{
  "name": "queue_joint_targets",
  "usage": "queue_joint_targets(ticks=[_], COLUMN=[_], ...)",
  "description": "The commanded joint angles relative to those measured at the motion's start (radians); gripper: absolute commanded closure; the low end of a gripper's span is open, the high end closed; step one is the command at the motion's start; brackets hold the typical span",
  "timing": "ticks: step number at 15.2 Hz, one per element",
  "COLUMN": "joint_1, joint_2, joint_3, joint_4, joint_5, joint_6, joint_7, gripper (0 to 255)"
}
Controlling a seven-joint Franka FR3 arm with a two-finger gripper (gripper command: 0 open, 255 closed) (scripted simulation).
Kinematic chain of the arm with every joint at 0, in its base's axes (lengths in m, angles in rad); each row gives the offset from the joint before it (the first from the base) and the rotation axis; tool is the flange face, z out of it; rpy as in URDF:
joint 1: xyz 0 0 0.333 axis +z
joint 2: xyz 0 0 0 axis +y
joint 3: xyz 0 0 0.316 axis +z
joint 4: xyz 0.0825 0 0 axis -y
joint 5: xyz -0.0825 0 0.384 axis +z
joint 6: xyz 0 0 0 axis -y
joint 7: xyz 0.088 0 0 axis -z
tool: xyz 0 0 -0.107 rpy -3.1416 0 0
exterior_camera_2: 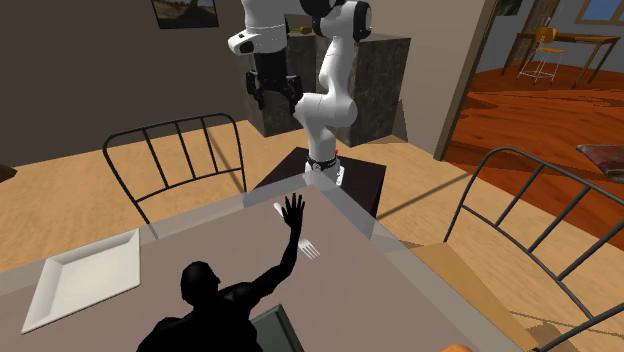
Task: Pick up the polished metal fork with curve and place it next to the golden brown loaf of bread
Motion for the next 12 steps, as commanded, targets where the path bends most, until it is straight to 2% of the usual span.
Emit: queue_joint_targets(ticks=[1, 12], joint_1=[0.000, 0.122], joint_2=[0.000, 0.241], joint_3=[0.000, 0.001], joint_4=[0.000, -0.094], joint_5=[0.000, 0.044], joint_6=[0.000, 0.409], joint_7=[0.000, -0.139], gripper=[0, 0])
